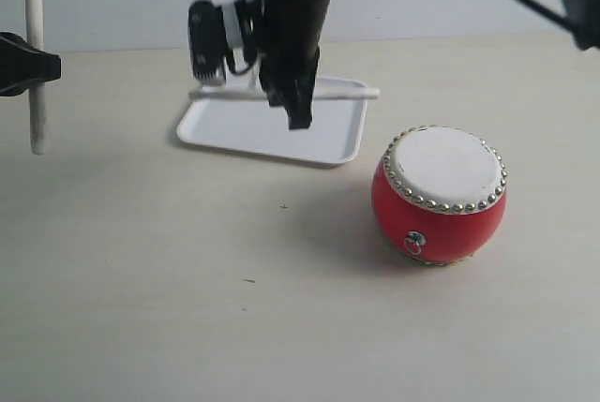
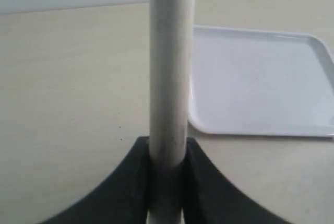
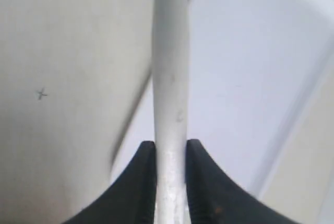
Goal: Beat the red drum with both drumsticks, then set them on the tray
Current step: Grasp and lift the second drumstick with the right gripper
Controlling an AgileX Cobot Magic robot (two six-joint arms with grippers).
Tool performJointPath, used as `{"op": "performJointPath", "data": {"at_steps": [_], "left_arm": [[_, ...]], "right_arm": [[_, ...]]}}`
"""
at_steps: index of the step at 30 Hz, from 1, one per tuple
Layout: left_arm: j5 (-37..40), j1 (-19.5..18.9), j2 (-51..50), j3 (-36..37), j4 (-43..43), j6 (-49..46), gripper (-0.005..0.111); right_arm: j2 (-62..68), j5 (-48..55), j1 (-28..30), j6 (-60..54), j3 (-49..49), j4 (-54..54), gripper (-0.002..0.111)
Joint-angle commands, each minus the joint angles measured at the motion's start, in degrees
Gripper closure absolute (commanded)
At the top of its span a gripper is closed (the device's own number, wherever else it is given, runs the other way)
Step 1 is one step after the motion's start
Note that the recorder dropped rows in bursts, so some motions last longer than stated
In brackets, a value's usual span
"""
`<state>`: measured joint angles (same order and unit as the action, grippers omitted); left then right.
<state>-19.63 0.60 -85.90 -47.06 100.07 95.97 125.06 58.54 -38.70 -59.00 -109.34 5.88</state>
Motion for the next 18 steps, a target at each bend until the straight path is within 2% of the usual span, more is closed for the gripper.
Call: {"op": "performJointPath", "data": {"at_steps": [1, 6, 9, 13, 18], "left_arm": [[-1.9, 0.1, 0.5, -0.3, -0.1, 0.3, 0.107], [-3.5, 0.8, 0.6, -0.3, -0.1, -0.2, 0.107], [-3.4, 2.8, 0.6, -0.3, -0.1, -1.0, 0.107], [-3.2, 7.4, 0.6, -0.6, -0.1, -1.0, 0.107], [-0.2, 15.0, 0.6, -1.3, -0.1, -0.9, 0.107]], "right_arm": [[-6.4, 0.3, 2.6, 11.0, -1.9, -0.5, 0.108], [-12.1, 3.7, 8.4, 18.4, -1.9, -8.6, 0.108], [-14.4, 5.5, 12.5, 25.9, -1.9, -16.2, 0.108], [-16.3, 11.4, 16.0, 35.6, -1.9, -16.2, 0.108], [-18.0, 11.4, 19.9, 46.3, -0.3, -15.9, 0.108]]}}
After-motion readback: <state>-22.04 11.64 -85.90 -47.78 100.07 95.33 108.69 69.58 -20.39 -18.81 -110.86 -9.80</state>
